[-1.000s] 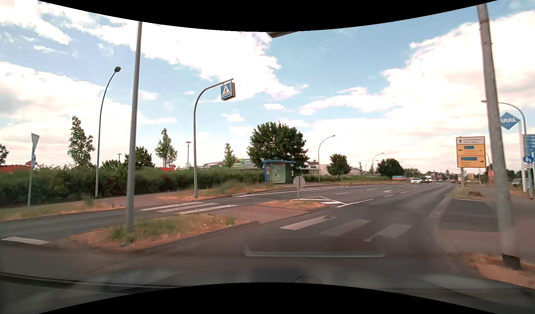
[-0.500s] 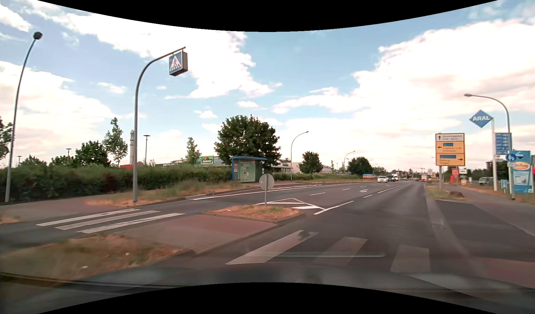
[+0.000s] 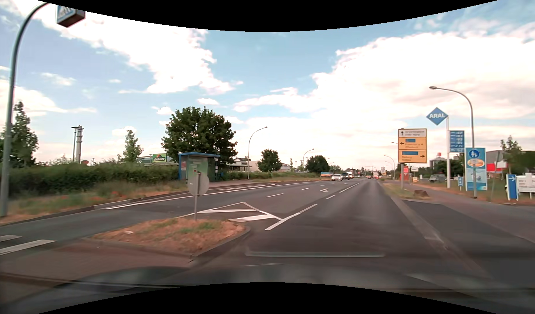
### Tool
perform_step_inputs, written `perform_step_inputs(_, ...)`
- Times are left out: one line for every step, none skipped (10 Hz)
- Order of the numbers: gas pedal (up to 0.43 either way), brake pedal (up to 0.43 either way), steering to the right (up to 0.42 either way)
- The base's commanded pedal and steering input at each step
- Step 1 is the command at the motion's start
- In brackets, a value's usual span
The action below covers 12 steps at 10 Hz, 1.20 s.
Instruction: Follow the waypoints while adhering to traffic rules and regulations
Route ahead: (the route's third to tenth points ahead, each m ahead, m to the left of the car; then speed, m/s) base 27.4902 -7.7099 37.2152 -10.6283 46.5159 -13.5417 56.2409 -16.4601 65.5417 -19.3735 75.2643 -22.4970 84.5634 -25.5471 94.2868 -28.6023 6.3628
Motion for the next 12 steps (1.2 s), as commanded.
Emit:
perform_step_inputs(0.15,0.0,0.218)
perform_step_inputs(0.157,0.0,0.208)
perform_step_inputs(0.169,0.0,0.199)
perform_step_inputs(0.169,0.0,0.187)
perform_step_inputs(0.169,0.0,0.176)
perform_step_inputs(0.169,0.0,0.162)
perform_step_inputs(0.177,0.0,0.148)
perform_step_inputs(0.177,0.0,0.131)
perform_step_inputs(0.177,0.0,0.109)
perform_step_inputs(0.197,0.0,0.086)
perform_step_inputs(0.209,0.0,0.059)
perform_step_inputs(0.22,0.0,0.04)
